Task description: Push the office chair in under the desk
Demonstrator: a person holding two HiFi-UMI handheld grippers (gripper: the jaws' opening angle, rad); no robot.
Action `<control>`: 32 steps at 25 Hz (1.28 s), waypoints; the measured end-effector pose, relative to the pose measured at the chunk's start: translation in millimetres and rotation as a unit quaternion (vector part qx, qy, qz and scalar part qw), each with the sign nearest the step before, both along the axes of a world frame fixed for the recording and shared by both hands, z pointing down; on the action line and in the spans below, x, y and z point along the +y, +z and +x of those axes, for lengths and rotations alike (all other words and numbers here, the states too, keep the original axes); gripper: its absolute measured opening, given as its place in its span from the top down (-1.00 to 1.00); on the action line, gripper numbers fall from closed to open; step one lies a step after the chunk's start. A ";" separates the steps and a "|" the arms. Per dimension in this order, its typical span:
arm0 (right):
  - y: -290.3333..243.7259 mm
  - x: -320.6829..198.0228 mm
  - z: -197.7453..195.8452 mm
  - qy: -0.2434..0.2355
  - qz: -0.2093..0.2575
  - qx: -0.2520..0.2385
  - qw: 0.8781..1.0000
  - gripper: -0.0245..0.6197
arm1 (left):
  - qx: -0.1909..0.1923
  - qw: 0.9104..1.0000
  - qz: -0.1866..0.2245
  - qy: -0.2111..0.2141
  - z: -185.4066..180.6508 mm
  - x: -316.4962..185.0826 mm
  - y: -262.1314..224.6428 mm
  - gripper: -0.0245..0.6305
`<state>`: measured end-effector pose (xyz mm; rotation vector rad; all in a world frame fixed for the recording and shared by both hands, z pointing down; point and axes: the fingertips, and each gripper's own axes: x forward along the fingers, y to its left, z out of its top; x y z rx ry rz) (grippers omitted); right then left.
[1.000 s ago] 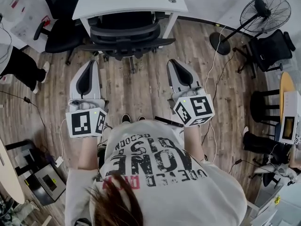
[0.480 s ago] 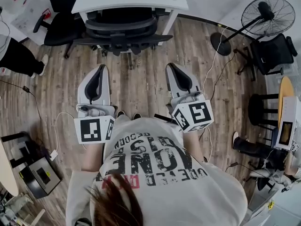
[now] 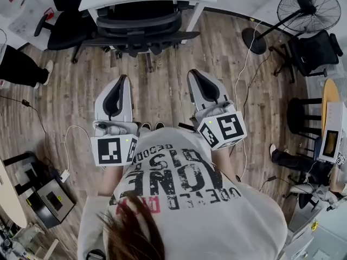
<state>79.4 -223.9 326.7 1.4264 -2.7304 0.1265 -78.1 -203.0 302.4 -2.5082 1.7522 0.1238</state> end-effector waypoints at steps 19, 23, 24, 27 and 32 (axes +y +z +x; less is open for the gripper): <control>-7.4 0.8 -20.1 0.021 -0.001 0.001 1.000 0.84 | 0.014 0.999 -0.021 0.031 -20.5 -6.4 1.4 0.89; 1.2 0.6 -23.8 0.021 -0.011 0.009 1.000 0.84 | 0.019 0.999 -0.023 0.032 -22.4 -10.4 -0.8 0.89; 4.2 1.0 -24.7 0.021 -0.014 0.011 1.000 0.84 | 0.020 0.999 -0.024 0.032 -22.9 -11.0 -0.7 0.89; 11.3 1.2 -27.2 0.020 -0.022 0.022 0.999 0.84 | 0.022 0.999 -0.027 0.032 -24.1 -12.4 1.3 0.89; 12.8 -1.0 -28.6 0.019 -0.020 0.028 0.999 0.84 | 0.020 0.999 -0.031 0.029 -26.2 -12.1 6.1 0.89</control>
